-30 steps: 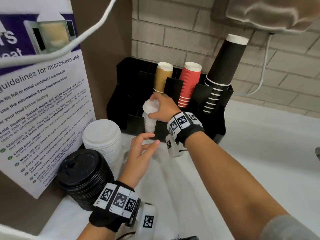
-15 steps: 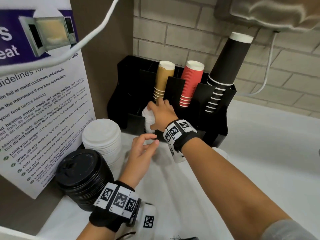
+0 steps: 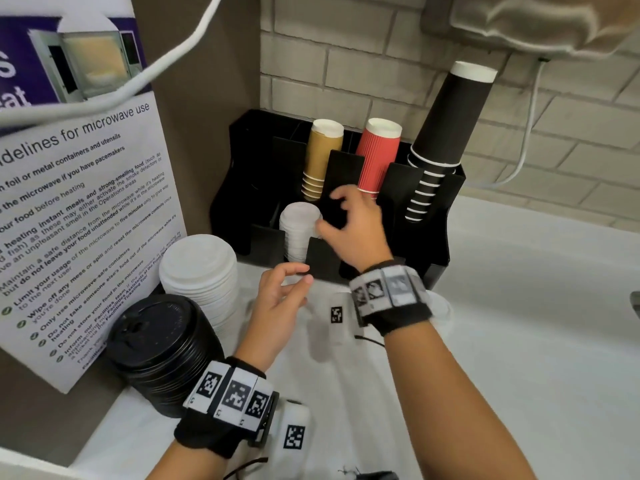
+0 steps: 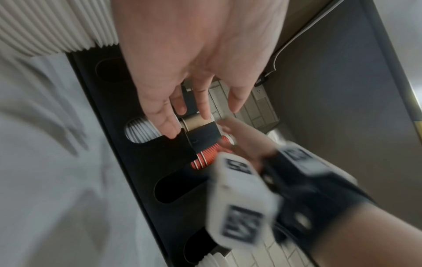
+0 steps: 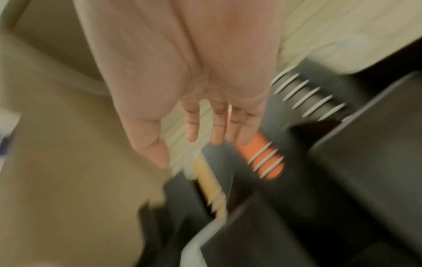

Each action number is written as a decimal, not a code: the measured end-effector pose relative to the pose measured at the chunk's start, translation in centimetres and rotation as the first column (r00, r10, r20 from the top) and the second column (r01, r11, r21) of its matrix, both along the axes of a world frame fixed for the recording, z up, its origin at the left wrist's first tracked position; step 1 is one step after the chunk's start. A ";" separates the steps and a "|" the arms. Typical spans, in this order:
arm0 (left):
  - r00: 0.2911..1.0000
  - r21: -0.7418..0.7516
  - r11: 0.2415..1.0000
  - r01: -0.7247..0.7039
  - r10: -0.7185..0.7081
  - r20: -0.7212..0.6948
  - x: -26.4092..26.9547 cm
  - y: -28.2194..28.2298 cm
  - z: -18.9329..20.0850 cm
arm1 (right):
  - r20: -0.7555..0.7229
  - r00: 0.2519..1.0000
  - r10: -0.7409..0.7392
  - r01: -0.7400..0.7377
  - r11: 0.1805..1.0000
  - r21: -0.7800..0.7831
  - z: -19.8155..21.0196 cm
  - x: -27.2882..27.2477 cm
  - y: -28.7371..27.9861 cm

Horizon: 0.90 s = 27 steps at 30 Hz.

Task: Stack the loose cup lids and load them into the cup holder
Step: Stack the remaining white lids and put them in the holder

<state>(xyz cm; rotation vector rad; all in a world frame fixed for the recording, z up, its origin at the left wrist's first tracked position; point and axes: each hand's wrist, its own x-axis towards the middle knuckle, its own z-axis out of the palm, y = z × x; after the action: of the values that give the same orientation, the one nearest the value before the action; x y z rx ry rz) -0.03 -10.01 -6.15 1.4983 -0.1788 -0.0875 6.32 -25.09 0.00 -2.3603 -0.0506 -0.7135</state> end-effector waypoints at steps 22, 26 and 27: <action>0.997 -0.017 0.997 0.076 -0.076 -0.007 -1.1 -2.1 0.1 | -0.535 0.760 -0.369 0.433 0.901 -0.008 -4.6 -11.2 -9.5; 0.989 0.050 0.988 0.145 -0.146 0.016 -1.2 -1.9 0.0 | -0.432 0.857 -0.283 0.358 0.928 0.102 -3.1 -11.1 -9.0; 0.981 0.066 0.979 0.192 -0.194 0.025 -1.4 -2.0 0.1 | -0.397 0.891 -0.219 0.302 0.940 0.160 -2.5 -11.0 -8.4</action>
<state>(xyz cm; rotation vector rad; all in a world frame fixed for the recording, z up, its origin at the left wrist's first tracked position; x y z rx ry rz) -1.38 -12.01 -6.08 1.5433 -0.3502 -0.2276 -4.68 -33.52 -2.51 -2.2690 0.4982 -0.3533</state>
